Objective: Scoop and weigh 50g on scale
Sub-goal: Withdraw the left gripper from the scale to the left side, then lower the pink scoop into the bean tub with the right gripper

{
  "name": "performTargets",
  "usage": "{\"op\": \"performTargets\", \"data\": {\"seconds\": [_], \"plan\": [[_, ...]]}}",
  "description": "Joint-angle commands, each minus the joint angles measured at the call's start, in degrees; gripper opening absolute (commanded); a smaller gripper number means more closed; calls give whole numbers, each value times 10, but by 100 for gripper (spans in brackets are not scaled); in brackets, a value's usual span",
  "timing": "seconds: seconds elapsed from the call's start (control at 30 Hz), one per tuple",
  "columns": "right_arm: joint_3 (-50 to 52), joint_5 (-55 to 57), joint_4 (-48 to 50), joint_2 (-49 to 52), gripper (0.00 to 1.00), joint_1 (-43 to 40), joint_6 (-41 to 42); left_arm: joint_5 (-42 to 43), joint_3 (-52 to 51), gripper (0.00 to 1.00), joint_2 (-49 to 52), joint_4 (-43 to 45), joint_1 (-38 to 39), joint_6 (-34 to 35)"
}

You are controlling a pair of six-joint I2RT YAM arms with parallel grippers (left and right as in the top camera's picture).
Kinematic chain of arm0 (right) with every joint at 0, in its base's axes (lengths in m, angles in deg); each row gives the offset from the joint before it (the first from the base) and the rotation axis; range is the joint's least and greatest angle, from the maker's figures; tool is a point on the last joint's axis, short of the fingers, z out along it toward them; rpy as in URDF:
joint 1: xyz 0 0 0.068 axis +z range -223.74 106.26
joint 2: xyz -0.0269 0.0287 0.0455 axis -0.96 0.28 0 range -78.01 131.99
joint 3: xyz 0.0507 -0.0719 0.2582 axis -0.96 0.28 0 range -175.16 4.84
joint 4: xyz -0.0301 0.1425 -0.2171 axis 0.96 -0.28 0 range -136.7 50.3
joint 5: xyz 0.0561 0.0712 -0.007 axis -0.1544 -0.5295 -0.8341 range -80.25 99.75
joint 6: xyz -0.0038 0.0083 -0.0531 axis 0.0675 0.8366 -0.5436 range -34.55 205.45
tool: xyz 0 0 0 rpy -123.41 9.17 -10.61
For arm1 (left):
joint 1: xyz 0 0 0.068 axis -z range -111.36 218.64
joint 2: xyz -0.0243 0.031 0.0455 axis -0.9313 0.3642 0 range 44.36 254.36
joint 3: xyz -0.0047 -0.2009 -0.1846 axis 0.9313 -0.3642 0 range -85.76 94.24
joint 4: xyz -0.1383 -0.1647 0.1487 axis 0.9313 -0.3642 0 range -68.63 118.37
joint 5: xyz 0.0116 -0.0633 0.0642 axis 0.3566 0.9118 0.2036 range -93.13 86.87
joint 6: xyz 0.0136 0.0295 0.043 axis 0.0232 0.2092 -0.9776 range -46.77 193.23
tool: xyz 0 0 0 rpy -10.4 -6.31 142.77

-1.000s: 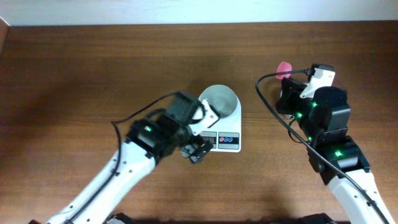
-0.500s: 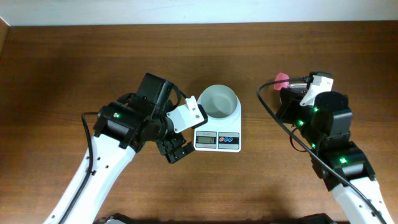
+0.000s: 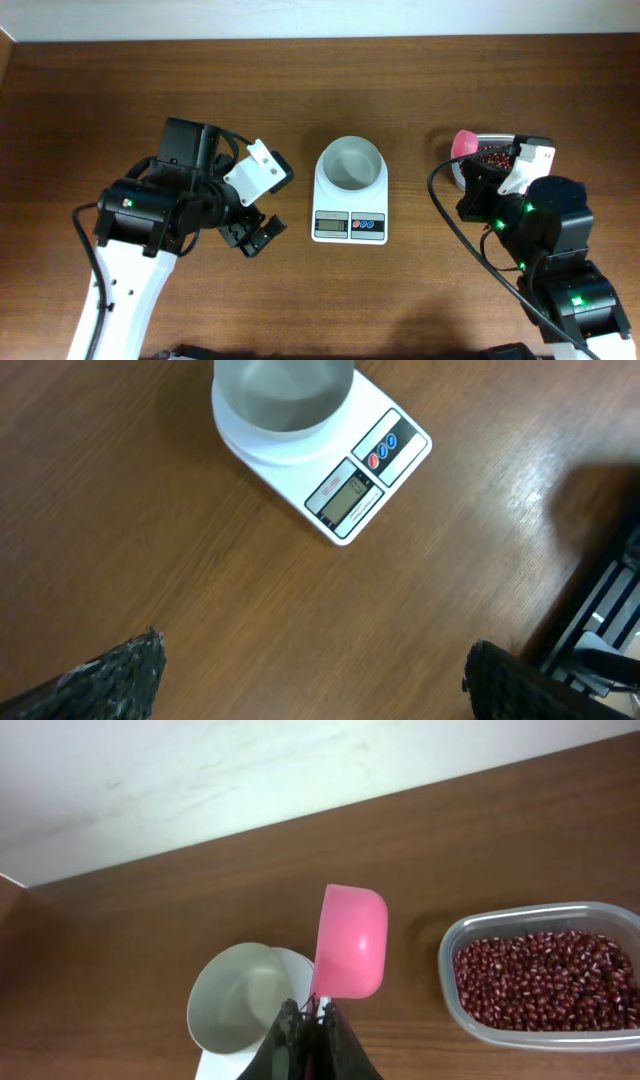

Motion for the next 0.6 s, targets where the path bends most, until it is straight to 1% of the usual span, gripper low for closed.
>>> {"op": "performTargets", "data": {"seconds": [0.0, 0.17, 0.57], "plan": [[-9, 1, -6, -2, 4, -4, -6, 21, 8, 99, -2, 3, -3, -10], [-9, 1, -9, -2, 4, -4, -6, 19, 8, 99, -2, 3, -3, -25], [-9, 1, -9, -2, 4, -4, -6, 25, -1, 99, -2, 3, -3, -24]]}}
